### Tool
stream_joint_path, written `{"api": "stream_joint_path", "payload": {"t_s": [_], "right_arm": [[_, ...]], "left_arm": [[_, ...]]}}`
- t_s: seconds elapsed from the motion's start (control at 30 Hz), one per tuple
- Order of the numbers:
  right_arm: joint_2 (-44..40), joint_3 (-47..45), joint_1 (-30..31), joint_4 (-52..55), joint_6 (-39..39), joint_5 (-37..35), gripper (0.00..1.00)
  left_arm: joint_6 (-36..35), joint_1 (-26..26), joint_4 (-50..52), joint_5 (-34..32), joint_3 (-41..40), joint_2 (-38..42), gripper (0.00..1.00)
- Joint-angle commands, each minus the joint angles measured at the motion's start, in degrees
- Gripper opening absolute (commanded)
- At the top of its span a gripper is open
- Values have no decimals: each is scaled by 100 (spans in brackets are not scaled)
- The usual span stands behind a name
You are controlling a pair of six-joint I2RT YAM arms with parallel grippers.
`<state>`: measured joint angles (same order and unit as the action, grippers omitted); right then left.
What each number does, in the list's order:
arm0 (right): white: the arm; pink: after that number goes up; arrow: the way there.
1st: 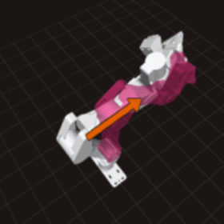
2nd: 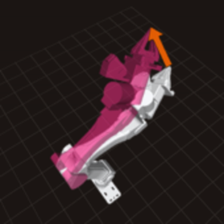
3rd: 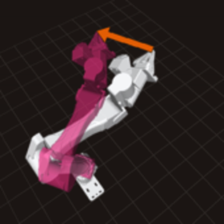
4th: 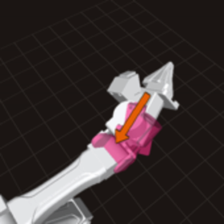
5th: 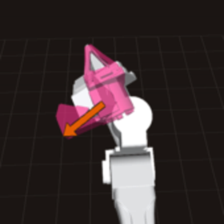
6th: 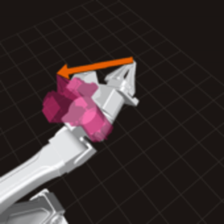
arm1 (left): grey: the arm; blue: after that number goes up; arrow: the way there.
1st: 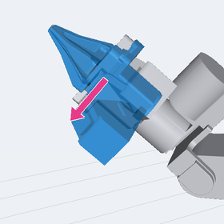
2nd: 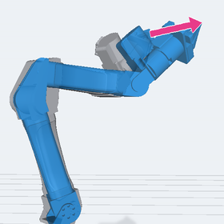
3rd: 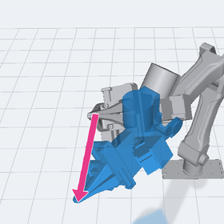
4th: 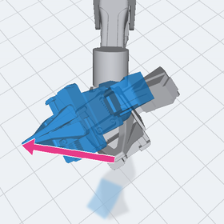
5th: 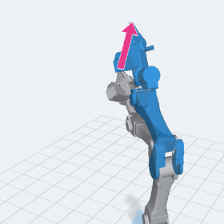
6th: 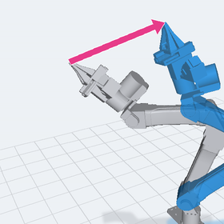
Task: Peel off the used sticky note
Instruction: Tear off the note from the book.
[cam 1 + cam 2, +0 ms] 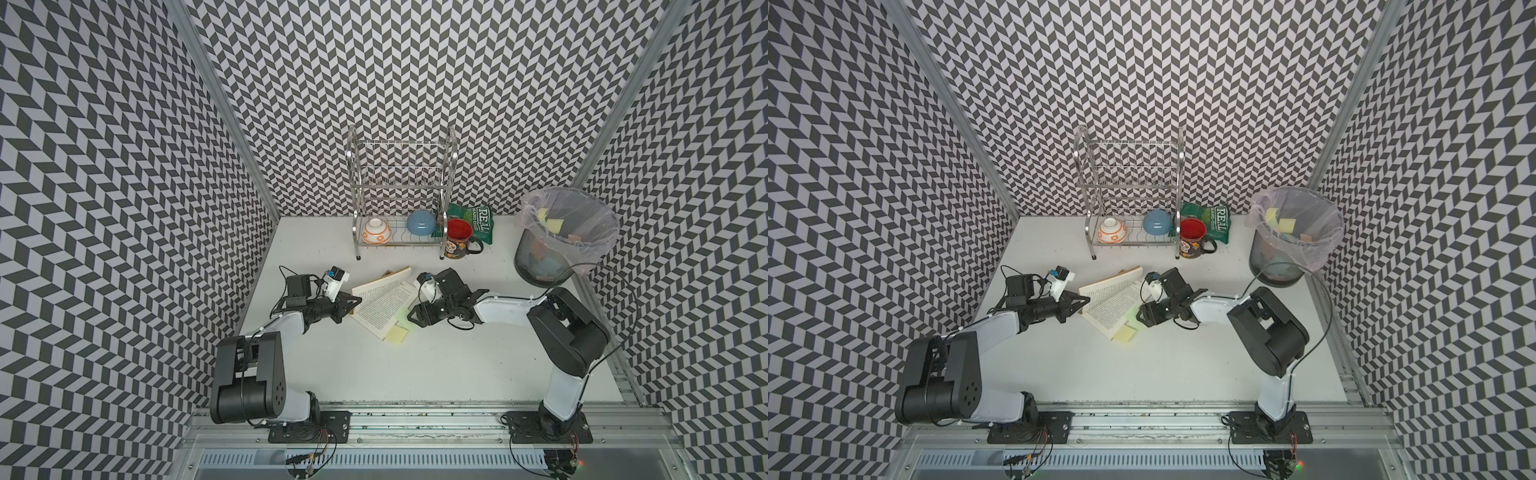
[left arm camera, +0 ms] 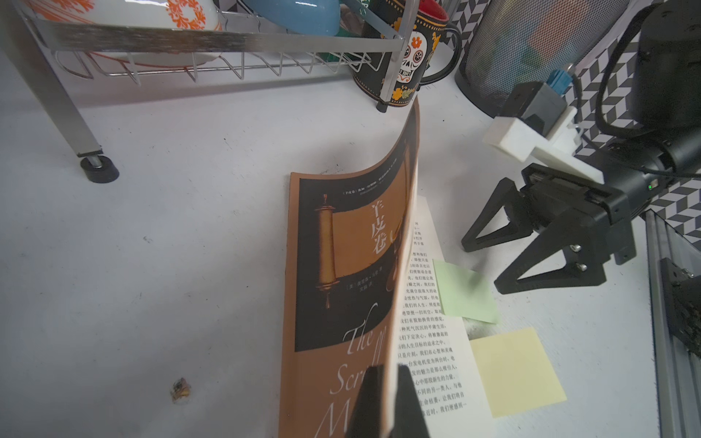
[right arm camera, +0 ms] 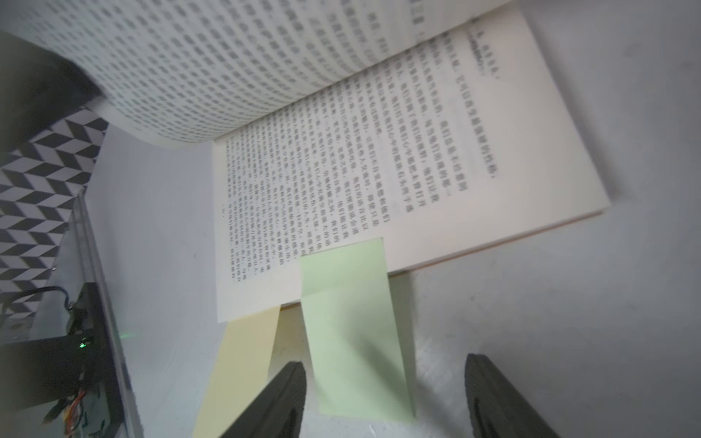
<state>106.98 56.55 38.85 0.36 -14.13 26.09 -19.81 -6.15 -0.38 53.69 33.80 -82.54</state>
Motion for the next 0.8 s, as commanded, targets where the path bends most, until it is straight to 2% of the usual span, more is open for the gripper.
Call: {"api": "stream_joint_path", "payload": {"t_s": [0.0, 0.33, 0.57, 0.77], "right_arm": [[423, -48, 43, 183, 95, 549, 69], [576, -39, 175, 225, 205, 801, 66], [433, -263, 160, -142, -36, 936, 55], [352, -479, 63, -670, -384, 1246, 55]], "left_arm": [[47, -68, -1, -161, 21, -98, 0], [65, -73, -3, -139, 37, -133, 0], [65, -72, -2, -139, 39, -122, 0], [57, -78, 7, -139, 39, -116, 0]]}}
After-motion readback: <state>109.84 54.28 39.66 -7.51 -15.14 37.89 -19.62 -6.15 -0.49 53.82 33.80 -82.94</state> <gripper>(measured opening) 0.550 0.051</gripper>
